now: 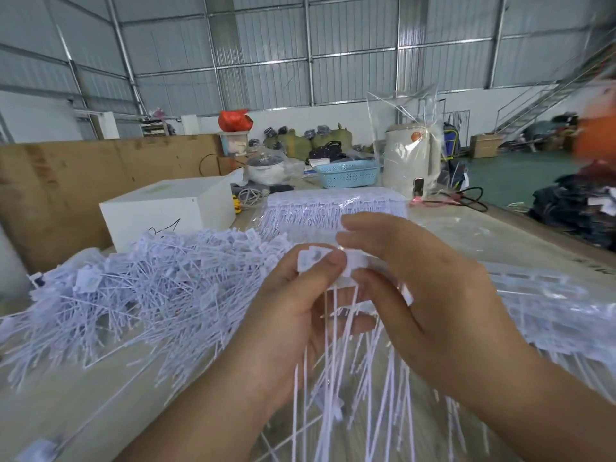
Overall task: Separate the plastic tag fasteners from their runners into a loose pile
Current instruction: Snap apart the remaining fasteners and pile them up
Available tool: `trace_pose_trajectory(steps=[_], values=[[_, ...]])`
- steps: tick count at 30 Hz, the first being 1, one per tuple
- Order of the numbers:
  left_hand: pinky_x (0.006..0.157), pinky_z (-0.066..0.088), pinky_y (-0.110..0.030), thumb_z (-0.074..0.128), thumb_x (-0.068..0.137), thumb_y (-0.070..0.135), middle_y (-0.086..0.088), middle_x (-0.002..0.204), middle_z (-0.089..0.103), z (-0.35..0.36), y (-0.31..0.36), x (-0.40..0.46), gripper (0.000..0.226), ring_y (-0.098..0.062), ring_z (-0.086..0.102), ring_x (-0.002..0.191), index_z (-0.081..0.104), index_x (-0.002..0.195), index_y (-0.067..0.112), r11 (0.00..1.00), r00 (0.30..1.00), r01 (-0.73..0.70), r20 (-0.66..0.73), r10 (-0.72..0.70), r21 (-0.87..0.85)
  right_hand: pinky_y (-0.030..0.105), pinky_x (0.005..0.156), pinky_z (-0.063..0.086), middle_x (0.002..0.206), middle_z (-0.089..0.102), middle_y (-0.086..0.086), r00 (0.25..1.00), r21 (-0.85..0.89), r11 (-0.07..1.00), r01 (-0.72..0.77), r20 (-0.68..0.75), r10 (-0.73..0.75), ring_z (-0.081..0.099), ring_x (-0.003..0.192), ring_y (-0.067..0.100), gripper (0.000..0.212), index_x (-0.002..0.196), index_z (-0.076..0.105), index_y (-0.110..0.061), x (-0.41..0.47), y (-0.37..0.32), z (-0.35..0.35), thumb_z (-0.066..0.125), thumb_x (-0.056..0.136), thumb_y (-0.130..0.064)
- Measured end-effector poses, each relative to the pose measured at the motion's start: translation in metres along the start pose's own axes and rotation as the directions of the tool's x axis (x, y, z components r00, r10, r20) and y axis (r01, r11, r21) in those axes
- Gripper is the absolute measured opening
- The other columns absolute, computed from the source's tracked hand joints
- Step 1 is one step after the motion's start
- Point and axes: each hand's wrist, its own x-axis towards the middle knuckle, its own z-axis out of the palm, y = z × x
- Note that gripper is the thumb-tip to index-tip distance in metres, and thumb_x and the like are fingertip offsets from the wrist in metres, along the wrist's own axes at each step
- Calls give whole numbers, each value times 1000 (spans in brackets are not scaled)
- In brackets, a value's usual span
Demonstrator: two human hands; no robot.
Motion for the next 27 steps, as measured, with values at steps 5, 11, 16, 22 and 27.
trace_pose_trajectory(steps=[5,11,16,22,27], values=[[63,60,-40,61,79,37,-15,93,73,-5,5,-10,46,-28,72,73,66,113,6,991,995,87,-29,-91,-104,3,90,37,121,60,-15,956,218,975,-40,-276,101,54,113,-1,41,120,56,-21,-4,11,-7,64,88,-46],[36,43,-14,38,102,22,-13,61,63,-16,21,8,44,-1,55,33,61,66,11,992,993,-53,-99,65,118,19,59,51,94,67,-30,976,384,899,-209,143,166,65,68,5,44,120,44,-48,-4,14,-1,45,84,-74],[57,56,-32,55,90,38,-9,83,74,-30,21,2,26,-21,71,65,69,89,17,946,991,55,-134,-13,320,19,51,38,73,57,-17,936,45,953,-299,207,284,55,63,0,65,113,44,-42,-4,22,-10,30,71,-90],[60,40,-31,61,93,23,5,61,61,-55,25,16,33,-9,49,47,71,62,28,927,866,-91,-430,254,365,31,69,51,68,51,-14,790,-427,776,-465,196,581,60,74,13,78,123,48,-37,-1,38,-30,20,72,-89],[41,45,-22,54,91,-2,-4,57,61,-55,28,12,32,-12,48,42,64,71,22,958,899,-130,-377,223,256,36,83,49,94,61,-8,751,-617,619,-486,68,656,59,96,21,52,120,53,-32,-2,57,-35,40,86,-69]])
